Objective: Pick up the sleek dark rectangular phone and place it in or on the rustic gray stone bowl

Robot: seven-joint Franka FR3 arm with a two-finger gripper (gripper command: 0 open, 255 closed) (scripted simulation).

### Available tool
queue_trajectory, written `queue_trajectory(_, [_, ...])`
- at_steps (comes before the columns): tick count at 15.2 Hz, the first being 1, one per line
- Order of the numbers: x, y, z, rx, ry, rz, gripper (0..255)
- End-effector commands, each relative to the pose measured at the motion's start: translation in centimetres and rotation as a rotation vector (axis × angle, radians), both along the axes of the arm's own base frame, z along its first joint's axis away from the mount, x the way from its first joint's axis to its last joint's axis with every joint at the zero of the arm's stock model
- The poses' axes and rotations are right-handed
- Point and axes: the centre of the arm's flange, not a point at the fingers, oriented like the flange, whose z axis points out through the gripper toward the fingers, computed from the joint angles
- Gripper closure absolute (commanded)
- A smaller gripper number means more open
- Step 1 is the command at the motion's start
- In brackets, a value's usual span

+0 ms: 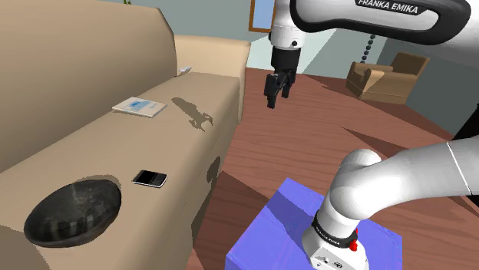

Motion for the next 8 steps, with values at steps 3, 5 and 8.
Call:
queue_trajectory(3, [1.8,1.3,-1.4,0.005,-0.001,0.015,0])
queue_trajectory(5, [3.5,2.6,-2.8,0.010,-0.001,0.029,0])
queue_trajectory(8, [6.1,4.6,-4.9,0.017,-0.002,0.051,0])
